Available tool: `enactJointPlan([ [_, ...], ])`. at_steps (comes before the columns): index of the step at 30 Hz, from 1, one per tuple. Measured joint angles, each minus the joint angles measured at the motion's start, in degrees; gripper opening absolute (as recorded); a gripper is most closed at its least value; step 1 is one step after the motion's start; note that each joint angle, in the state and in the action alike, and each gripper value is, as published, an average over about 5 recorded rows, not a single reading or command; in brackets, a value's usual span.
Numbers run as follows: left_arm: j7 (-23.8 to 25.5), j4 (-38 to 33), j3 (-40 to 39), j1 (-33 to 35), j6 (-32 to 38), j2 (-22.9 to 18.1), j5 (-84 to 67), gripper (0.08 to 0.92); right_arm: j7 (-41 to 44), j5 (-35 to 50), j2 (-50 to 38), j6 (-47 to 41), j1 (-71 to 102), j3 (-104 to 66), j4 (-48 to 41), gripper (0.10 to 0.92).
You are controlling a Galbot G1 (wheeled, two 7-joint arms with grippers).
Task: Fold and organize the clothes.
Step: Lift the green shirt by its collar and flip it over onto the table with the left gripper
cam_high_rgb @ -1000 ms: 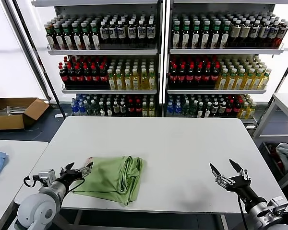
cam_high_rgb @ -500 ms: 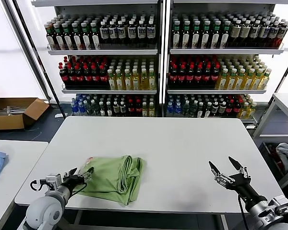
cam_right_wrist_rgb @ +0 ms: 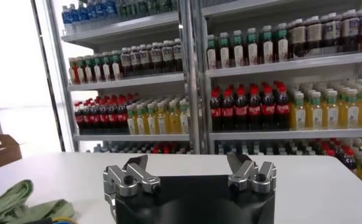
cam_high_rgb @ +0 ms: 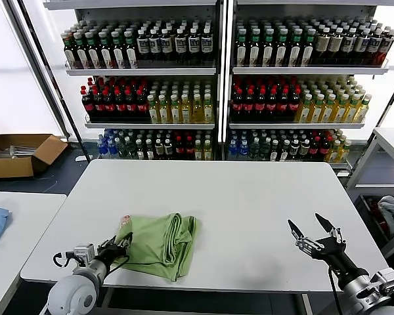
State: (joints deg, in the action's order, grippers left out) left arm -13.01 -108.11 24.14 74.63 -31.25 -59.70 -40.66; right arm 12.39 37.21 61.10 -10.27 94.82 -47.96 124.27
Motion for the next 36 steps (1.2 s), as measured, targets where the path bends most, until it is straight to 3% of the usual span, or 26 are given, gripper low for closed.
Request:
enactJointPlan([
  [8,-1.7,-0.2,1.2,0.7,2.6,-1.9,1.7,0.152,0.0,0.1,0.2,0.0,-0.5,0.0,-0.1,0.823],
  [17,-3.6,-2.0,11.3,3.3,4.1,-0.9,-0.8,0.144,0.0,0.4,0.7,0.1,-1.7,0.8,-0.9,0.823],
  [27,-4.9,-0.3,26.3,4.8,3.7,7.4,-7.3,0.144,0.2,0.6,1.3,0.3,-2.9,2.0,-1.1,0.823],
  [36,-10.5,-5.9,26.7,2.5,2.0,10.4,-7.6,0.144,0.7,0.4,1.4,0.9,-2.0,1.1,-1.1,0.823],
])
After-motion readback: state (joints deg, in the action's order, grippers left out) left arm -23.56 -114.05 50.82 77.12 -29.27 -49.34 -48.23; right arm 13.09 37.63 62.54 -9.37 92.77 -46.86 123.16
